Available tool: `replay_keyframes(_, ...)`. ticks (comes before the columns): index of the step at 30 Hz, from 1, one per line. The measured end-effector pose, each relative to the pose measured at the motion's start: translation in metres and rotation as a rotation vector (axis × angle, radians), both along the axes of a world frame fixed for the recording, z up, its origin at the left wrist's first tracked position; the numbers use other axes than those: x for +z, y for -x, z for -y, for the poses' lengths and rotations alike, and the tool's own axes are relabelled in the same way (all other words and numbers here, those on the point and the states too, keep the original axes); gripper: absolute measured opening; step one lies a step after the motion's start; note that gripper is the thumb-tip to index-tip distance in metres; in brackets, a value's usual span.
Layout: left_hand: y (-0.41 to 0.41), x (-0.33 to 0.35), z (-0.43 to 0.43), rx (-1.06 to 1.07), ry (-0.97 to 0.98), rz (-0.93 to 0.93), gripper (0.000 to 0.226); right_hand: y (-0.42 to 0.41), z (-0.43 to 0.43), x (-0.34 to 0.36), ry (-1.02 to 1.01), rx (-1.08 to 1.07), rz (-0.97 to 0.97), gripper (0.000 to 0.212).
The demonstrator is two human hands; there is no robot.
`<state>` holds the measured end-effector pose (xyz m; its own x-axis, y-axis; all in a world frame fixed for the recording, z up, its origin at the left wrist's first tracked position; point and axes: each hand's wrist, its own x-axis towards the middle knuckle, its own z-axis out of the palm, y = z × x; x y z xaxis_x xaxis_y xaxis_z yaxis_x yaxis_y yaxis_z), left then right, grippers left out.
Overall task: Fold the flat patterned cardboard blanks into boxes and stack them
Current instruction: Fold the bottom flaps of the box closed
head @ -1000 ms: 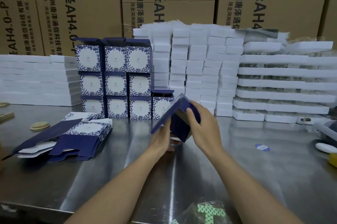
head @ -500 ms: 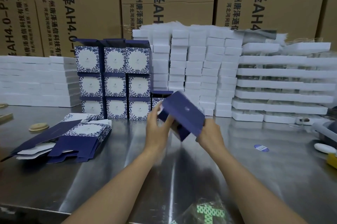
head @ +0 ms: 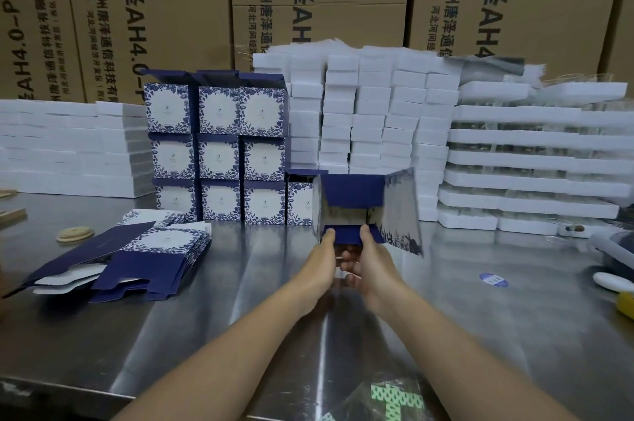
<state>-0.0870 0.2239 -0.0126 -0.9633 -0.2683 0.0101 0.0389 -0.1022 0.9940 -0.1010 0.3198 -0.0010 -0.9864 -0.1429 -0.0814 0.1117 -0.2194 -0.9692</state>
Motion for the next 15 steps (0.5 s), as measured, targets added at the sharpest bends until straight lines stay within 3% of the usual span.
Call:
replay_keyframes(6, 0.001, 0.002, 0.003, 0.102, 0.066, 0.001, 0.050, -0.010, 0.005, 0.000, -0.014, 0.200, -0.015, 0.041)
replay_keyframes(13, 0.000, 0.002, -0.004, 0.035, 0.083, -0.048, 0.068, -0.013, 0.007, 0.001, 0.043, 0.158, -0.131, 0.039)
replay_keyframes(15, 0.000, 0.003, -0.004, 0.055, 0.103, -0.067, 0.058, -0.014, 0.006, 0.002, 0.018, 0.164, -0.115, 0.038)
